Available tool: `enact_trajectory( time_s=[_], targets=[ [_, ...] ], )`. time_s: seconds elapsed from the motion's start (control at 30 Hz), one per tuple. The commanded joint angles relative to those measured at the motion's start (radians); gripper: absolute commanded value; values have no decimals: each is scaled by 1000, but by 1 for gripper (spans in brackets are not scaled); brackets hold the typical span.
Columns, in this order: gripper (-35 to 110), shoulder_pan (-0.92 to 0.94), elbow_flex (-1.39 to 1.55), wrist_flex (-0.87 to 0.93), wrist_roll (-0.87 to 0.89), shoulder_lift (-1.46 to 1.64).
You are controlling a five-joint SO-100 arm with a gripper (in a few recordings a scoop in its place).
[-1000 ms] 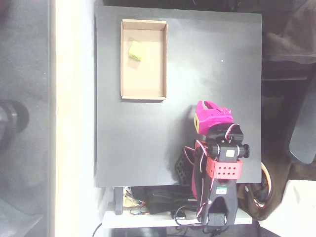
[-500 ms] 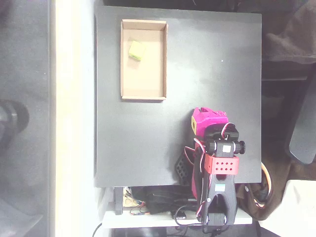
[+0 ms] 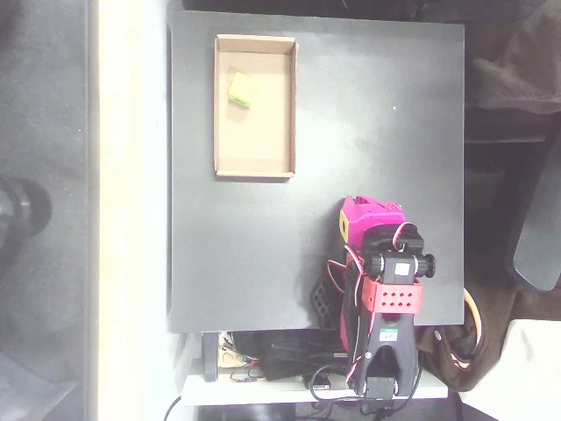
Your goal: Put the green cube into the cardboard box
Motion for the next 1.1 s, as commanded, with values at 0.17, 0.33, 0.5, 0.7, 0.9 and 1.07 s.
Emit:
enact_trajectory(
  time_s=[0.17, 0.33, 0.5, 0.7, 0.9, 1.07],
  targets=[
    [4, 8, 6, 48, 2, 8],
    [4, 6, 8, 48, -2, 9],
    [4, 6, 8, 48, 6, 9],
    [4, 6, 8, 48, 6, 9],
    [4, 6, 6, 49, 6, 9],
    [4, 8, 6, 49, 6, 9]
  ],
)
